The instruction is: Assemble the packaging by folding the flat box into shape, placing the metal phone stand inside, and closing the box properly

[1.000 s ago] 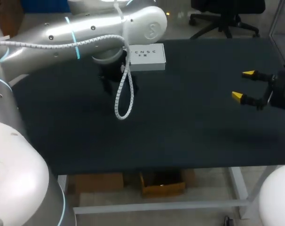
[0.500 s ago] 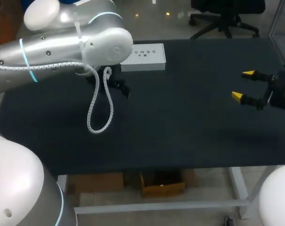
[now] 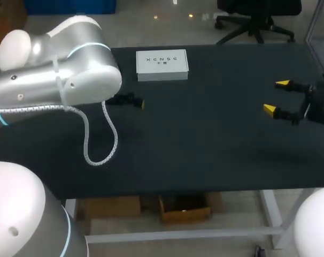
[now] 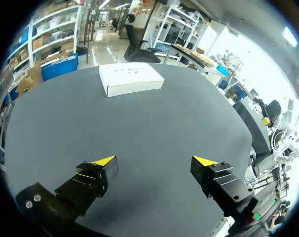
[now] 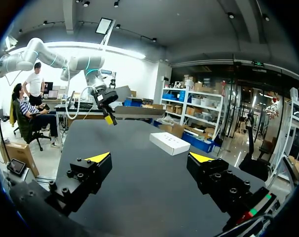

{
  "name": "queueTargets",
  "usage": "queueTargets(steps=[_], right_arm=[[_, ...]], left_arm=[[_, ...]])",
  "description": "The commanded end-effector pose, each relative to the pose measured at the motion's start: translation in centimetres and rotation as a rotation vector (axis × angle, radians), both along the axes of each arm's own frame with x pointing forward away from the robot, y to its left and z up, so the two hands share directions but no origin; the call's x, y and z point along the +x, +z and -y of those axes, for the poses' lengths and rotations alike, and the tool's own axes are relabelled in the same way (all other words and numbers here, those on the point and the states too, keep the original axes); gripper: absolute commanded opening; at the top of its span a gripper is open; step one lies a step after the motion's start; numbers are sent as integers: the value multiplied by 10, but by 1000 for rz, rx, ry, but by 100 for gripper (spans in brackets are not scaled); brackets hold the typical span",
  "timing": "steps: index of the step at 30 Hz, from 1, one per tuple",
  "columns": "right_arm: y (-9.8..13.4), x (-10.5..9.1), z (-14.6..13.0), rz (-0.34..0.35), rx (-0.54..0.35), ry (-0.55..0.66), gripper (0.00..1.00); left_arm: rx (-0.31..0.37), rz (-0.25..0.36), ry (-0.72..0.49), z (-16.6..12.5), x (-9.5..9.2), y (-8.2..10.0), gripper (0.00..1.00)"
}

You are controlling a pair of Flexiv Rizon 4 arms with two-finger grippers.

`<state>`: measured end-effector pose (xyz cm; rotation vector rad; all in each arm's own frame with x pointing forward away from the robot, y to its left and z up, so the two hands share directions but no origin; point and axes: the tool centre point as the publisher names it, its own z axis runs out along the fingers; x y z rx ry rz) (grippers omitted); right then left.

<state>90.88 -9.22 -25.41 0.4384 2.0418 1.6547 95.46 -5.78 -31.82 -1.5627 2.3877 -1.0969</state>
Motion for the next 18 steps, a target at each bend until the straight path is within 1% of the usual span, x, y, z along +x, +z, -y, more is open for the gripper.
queueTargets(steps=[1, 2, 3, 4, 5, 7, 8, 9, 11, 12, 14, 15, 16, 17, 18], right_arm=[[-1, 0, 1, 4, 4, 2, 100], [-1, 0, 1, 4, 4, 2, 100], [-1, 0, 1, 4, 4, 2, 100], [-1, 0, 1, 4, 4, 2, 100], [-1, 0, 1, 4, 4, 2, 100], [-1, 0, 1, 4, 4, 2, 100], [-1, 0, 1, 4, 4, 2, 100], [-1, 0, 1, 4, 4, 2, 100], [-1, 0, 1, 4, 4, 2, 100], [-1, 0, 1, 4, 4, 2, 100], [-1, 0, 1, 4, 4, 2, 100], [-1, 0, 1, 4, 4, 2, 100], [-1, 0, 1, 4, 4, 2, 100], [-1, 0, 1, 4, 4, 2, 100], [-1, 0, 1, 4, 4, 2, 100]], left_arm=[[-92, 184, 38, 0, -7, -1, 100], [-88, 240, 61, 1, -7, 0, 100], [-99, 288, 76, -1, -7, 2, 100], [-108, 316, 81, -2, -8, 6, 100], [-112, 356, 111, -4, -6, 8, 100], [-142, 392, 120, -8, -4, 14, 100], [-123, 426, 148, -10, -2, 15, 100], [-132, 441, 136, -11, -2, 17, 100], [-120, 479, 124, -13, -2, 21, 100], [-142, 476, 102, -15, -2, 24, 100], [-134, 508, 107, -19, 1, 25, 100], [-154, 515, 80, -20, 2, 25, 100], [-146, 507, 72, -23, 3, 25, 100], [-140, 525, 69, -24, 4, 24, 100], [-155, 522, 49, -26, 5, 24, 100]])
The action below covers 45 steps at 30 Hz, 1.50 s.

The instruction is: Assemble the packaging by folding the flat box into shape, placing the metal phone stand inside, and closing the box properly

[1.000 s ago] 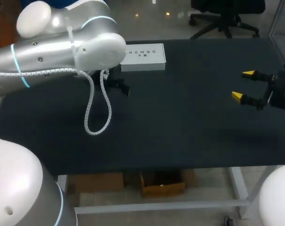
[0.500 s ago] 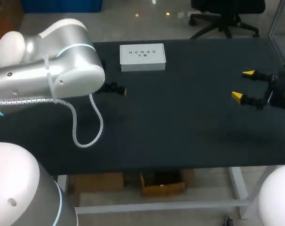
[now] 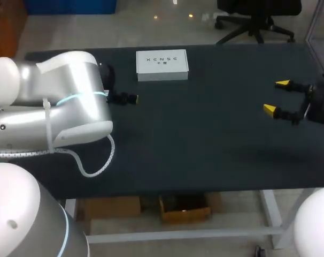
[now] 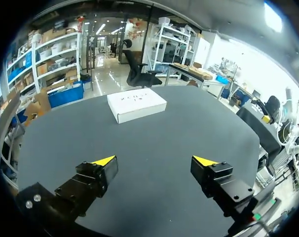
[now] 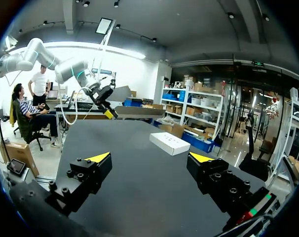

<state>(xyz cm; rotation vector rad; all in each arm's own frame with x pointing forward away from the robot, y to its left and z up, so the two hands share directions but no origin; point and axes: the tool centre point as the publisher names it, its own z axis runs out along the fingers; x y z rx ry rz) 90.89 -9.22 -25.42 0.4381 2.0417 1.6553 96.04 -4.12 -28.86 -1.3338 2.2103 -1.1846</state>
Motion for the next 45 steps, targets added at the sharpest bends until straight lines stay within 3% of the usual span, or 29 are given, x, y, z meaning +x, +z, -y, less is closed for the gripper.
queueTargets(steps=[1, 8, 15, 29, 35, 45], right_arm=[[0, -1, 1, 4, 3, 1, 100], [0, -1, 1, 4, 3, 1, 100], [0, -1, 1, 4, 3, 1, 100], [0, -1, 1, 4, 3, 1, 100], [0, -1, 1, 4, 3, 1, 100], [0, -1, 1, 4, 3, 1, 100]], left_arm=[[-157, 278, -13, -10, 1, -6, 100], [-119, 285, -148, -24, 11, -8, 100], [-142, 324, -161, -30, 14, 0, 100], [-88, 310, -161, -38, 13, 16, 100], [-125, 283, -130, -43, 16, 25, 100], [-126, 278, -117, -46, 15, 25, 100]])
